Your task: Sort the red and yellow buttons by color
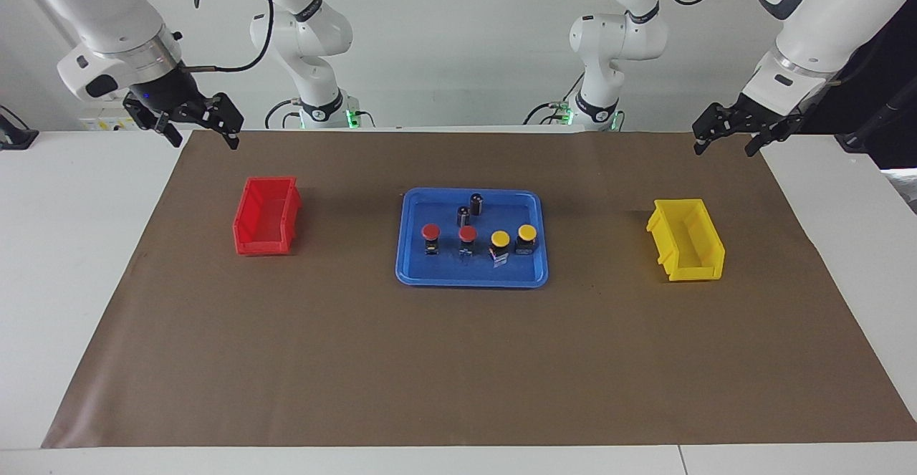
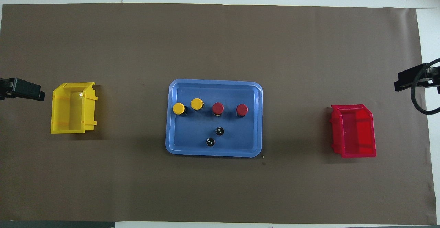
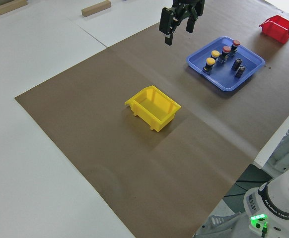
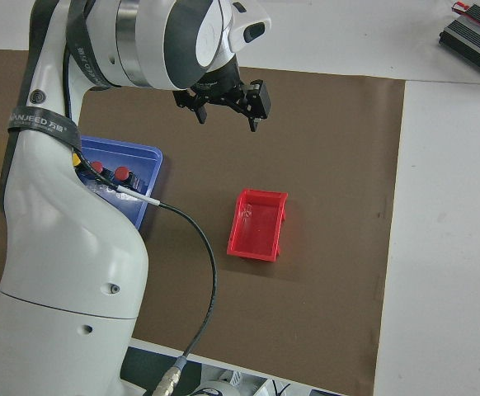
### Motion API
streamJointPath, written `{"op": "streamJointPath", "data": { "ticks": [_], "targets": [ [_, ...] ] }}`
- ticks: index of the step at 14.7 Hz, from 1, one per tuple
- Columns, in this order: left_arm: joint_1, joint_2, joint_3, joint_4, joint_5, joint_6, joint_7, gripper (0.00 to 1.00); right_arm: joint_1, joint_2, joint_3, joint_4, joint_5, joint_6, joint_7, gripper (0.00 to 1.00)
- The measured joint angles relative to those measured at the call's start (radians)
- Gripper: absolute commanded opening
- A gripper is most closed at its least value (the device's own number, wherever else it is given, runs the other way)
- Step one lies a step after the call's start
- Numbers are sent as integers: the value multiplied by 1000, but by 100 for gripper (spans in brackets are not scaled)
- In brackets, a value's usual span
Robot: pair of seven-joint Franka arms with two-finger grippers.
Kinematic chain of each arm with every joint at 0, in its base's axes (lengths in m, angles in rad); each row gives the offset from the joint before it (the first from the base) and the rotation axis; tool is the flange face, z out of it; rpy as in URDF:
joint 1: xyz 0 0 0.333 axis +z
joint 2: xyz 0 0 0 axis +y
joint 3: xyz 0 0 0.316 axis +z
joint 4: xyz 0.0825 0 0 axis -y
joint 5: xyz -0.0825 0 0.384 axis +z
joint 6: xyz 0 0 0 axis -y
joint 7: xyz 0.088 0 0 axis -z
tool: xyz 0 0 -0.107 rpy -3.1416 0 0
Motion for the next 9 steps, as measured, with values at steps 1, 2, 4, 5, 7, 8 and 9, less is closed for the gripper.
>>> {"op": "streamJointPath", "data": {
  "ticks": [1, 2, 4, 5, 7, 8, 9],
  "targets": [
    [8, -3, 1, -9, 0, 2, 1, 100, 0, 0, 0, 0, 0, 0, 0, 100],
    [14, -5, 2, -14, 0, 6, 1, 100, 0, 0, 0, 0, 0, 0, 0, 100],
    [21, -9, 2, -19, 0, 20, 2, 100, 0, 0, 0, 0, 0, 0, 0, 100],
    [22, -10, 2, -20, 0, 26, 2, 100, 0, 0, 0, 0, 0, 0, 0, 100],
    [22, -10, 2, -20, 0, 36, 2, 100, 5, 0, 0, 0, 0, 0, 0, 100],
    [22, -10, 2, -21, 0, 38, 2, 100, 9, 0, 0, -1, 0, 0, 0, 100],
    [22, -10, 2, -21, 0, 38, 2, 100, 12, 0, 0, -1, 0, 0, 0, 100]
  ]
}}
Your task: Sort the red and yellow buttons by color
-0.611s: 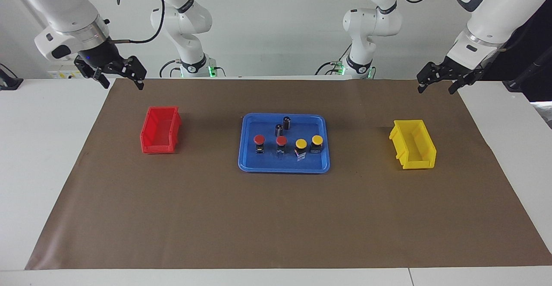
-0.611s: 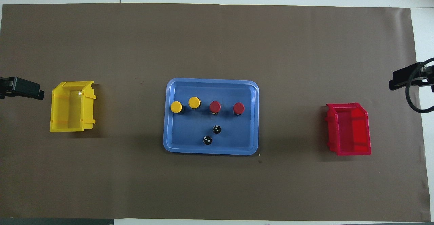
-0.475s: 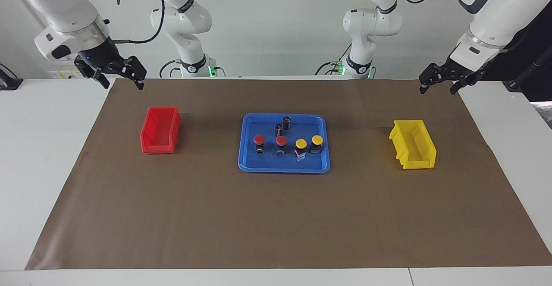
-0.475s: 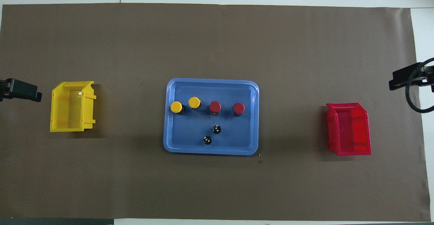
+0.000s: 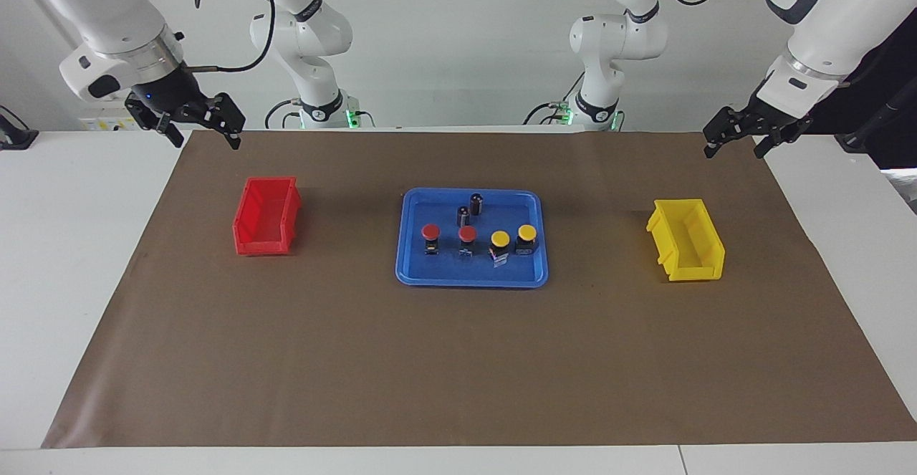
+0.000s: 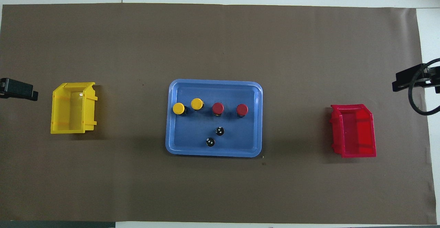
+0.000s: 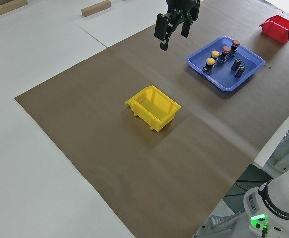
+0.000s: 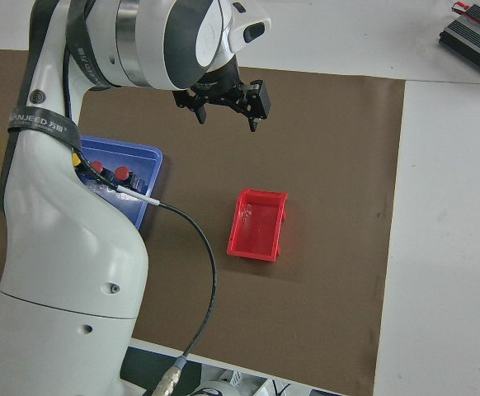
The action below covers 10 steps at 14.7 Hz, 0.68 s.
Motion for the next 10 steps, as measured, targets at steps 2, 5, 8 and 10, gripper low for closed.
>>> {"op": "streamJointPath", "data": {
  "ticks": [2, 5, 8, 10],
  "targets": [
    [0, 0, 0, -1, 0, 0, 0, 100, 1, 0, 0, -1, 0, 0, -1, 100],
    [0, -1, -1, -1, 0, 0, 0, 100, 1, 0, 0, -1, 0, 0, -3, 100],
    [0, -1, -1, -2, 0, 0, 0, 100, 20, 3, 1, 1, 0, 0, -4, 100],
    [0, -1, -1, -2, 0, 0, 0, 100, 54, 13, 2, 13, 6, 3, 9, 100]
  ]
}}
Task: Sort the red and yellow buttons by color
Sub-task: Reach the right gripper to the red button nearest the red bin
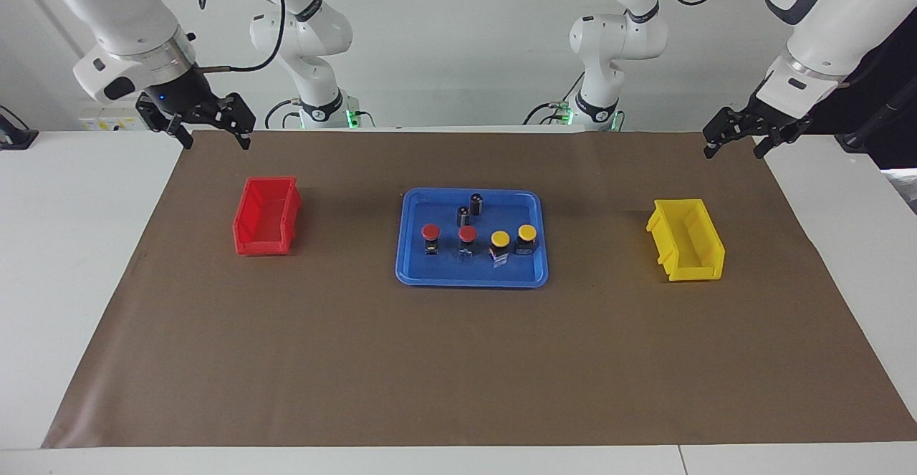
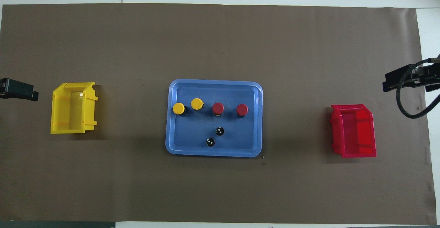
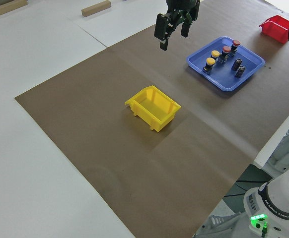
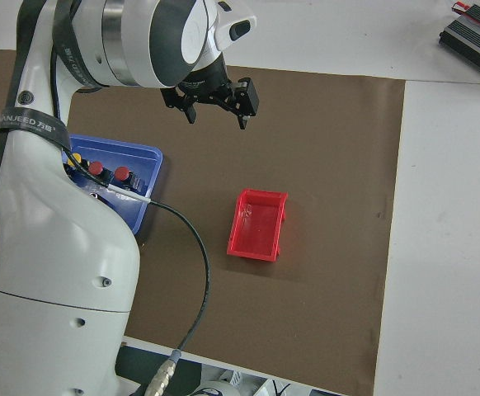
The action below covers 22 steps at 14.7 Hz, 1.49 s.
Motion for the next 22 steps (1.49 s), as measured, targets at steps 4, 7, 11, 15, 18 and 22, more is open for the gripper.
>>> {"op": "streamJointPath", "data": {
  "ticks": [4, 7, 11, 15, 18, 22],
  "targets": [
    [0, 0, 0, 0, 0, 0, 0, 100, 124, 80, 20, 44, 11, 30, 159, 100],
    [0, 0, 0, -1, 0, 0, 0, 100, 255, 170, 41, 53, 14, 152, 350, 100],
    [0, 0, 0, -1, 0, 1, 0, 100, 430, 241, 50, -16, 15, 334, 552, 100],
    [0, 0, 0, -2, 0, 2, 0, 100, 444, 211, 48, -224, 15, 557, 563, 100],
    [0, 0, 0, -2, 0, 5, 0, 100, 461, 186, 50, -327, 15, 634, 563, 100],
    [0, 0, 0, -4, 0, 8, 0, 100, 467, 180, 50, -419, 15, 722, 561, 100]
  ]
}}
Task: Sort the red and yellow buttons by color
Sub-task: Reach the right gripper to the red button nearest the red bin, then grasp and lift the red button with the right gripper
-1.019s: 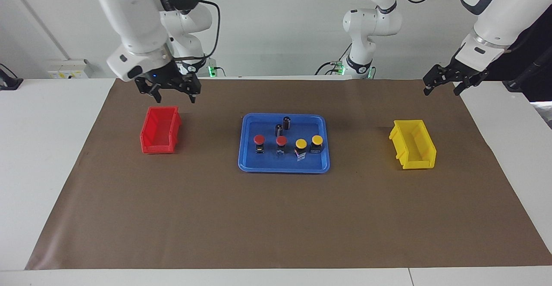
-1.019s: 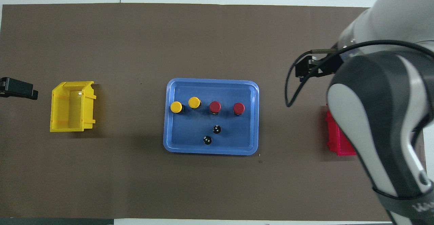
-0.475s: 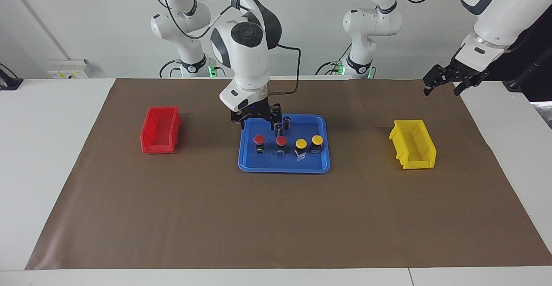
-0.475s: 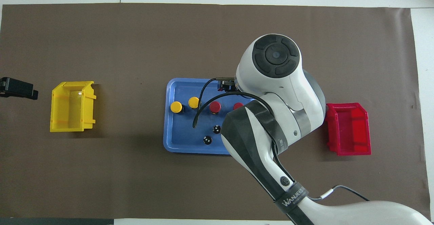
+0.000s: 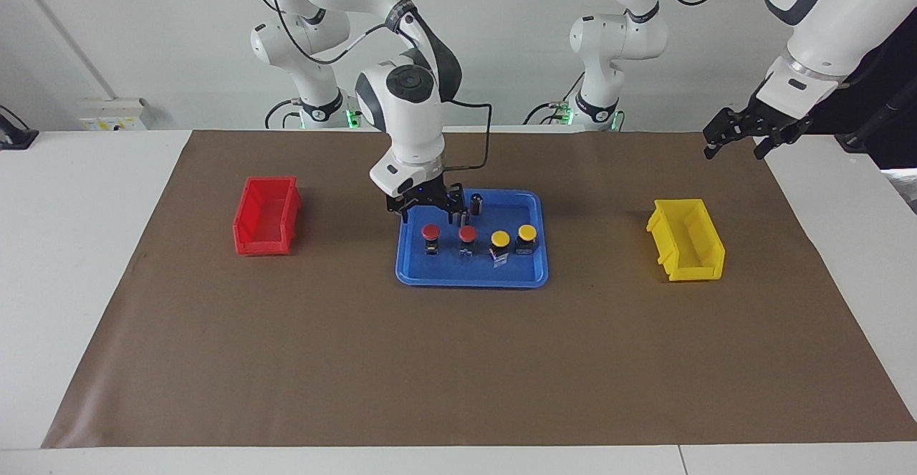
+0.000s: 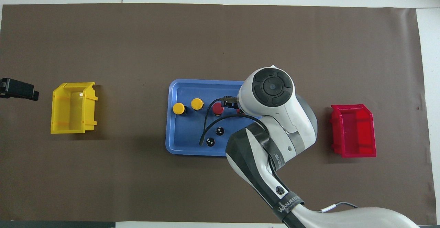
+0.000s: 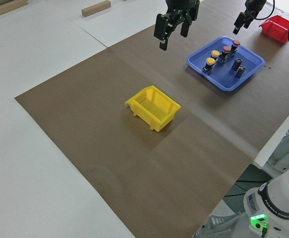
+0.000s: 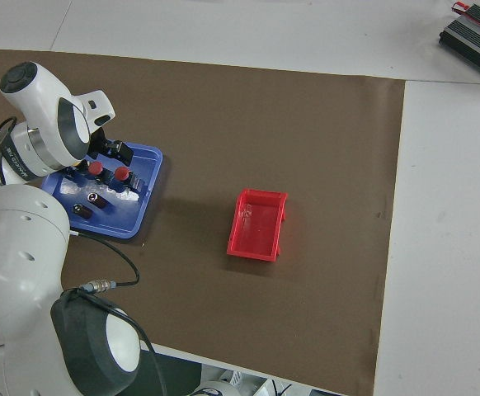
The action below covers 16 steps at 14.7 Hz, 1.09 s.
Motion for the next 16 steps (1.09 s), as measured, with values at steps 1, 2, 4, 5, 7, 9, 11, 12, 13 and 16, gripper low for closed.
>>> {"op": "streamJointPath", "data": {
  "ticks": [1, 2, 4, 5, 7, 9, 11, 12, 13, 16],
  "targets": [
    [2, 0, 0, -2, 0, 2, 0, 100, 1, 0, 0, -13, 0, 18, -2, 98],
    [4, -1, 1, -7, 0, 6, 0, 100, 2, 0, 0, -23, 0, 30, -4, 97],
    [7, -5, 1, -21, 0, 16, 0, 100, 2, 1, 0, -37, 0, 49, -19, 96],
    [8, -8, 1, -26, 0, 18, 0, 100, 2, 6, 0, -44, 0, 62, -29, 94],
    [9, -14, 1, -32, 0, 19, 0, 100, 2, 18, 0, -50, 0, 84, -40, 90],
    [11, -17, 1, -33, 0, 20, 0, 100, 2, 24, 0, -52, 0, 91, -53, 87],
    [11, -17, 1, -33, 0, 21, 0, 100, 1, 25, -1, -54, 0, 94, -58, 84],
    [11, -17, 1, -34, 0, 22, 0, 100, 2, 27, -1, -55, 0, 97, -59, 82],
    [11, -17, 1, -34, 0, 25, 0, 100, 2, 30, 0, -56, 0, 101, -61, 81],
    [11, -17, 1, -34, 0, 32, 0, 100, 2, 40, 0, -57, 0, 105, -68, 74]
  ]
}}
